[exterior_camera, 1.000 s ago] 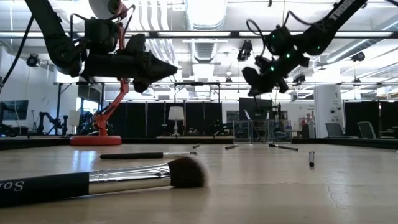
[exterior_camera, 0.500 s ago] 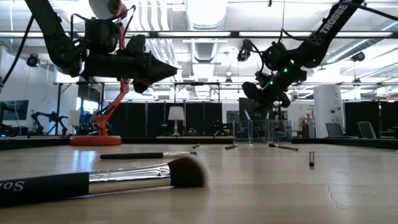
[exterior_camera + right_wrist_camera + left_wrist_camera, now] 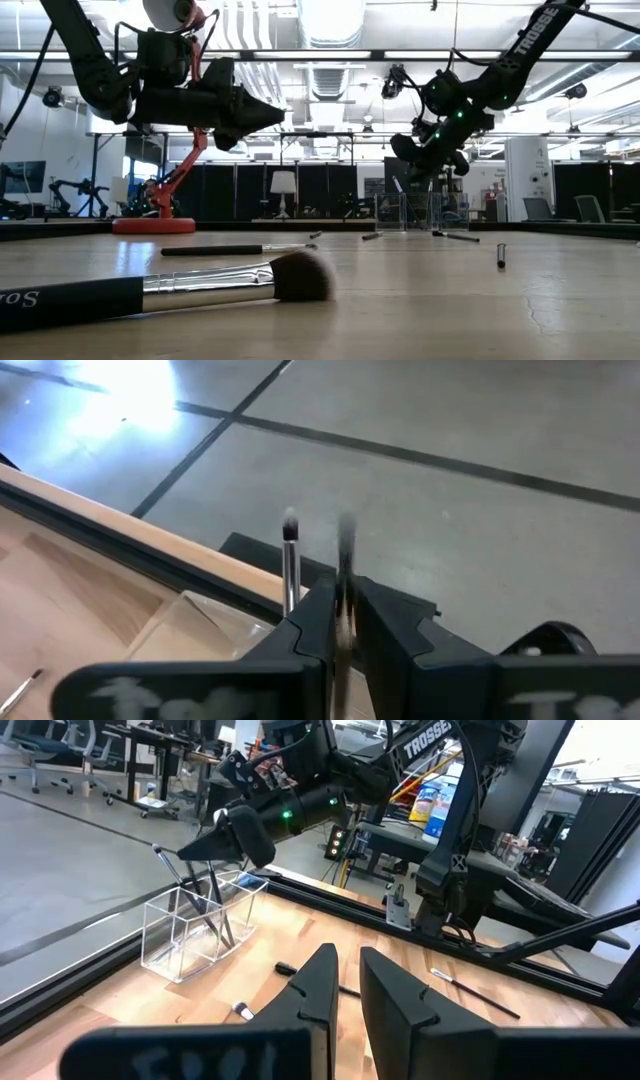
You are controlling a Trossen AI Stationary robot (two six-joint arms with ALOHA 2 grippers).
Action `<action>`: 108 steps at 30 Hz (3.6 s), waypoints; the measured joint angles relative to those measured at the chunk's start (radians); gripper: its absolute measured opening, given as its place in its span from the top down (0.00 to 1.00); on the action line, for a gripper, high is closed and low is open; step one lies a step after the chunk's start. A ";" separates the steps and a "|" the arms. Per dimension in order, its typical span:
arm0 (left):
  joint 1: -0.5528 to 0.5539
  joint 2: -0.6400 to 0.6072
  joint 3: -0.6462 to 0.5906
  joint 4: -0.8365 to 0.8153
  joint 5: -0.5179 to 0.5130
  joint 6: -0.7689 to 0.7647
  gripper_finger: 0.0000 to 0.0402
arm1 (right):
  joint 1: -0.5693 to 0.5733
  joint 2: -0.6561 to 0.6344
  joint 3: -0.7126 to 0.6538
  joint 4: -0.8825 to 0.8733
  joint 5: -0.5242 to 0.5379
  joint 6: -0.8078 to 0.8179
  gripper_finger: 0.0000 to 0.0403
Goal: Put items in baskets/containers
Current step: Put the eyeshadow brush into the transparent organizer, then put the powder brush into the transparent organizer
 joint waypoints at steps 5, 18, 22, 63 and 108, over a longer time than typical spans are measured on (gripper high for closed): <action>0.000 0.000 0.000 0.000 0.000 -0.005 0.90 | 0.000 0.000 0.000 -0.003 0.000 -0.001 0.93; 0.000 0.000 0.000 -0.061 -0.001 0.008 0.90 | 0.104 -0.142 -0.034 -0.044 0.002 -0.093 0.98; 0.000 0.000 0.000 -0.066 -0.004 0.041 0.90 | 0.210 -0.205 -0.111 -0.012 0.034 -0.109 0.98; -0.821 0.041 0.501 -1.436 -0.498 -0.549 0.91 | 0.595 -0.412 -0.589 0.719 0.048 -0.164 0.98; -1.051 0.823 1.333 -1.860 -0.653 -0.712 0.94 | 0.915 -0.417 -0.606 0.586 0.086 -0.126 0.98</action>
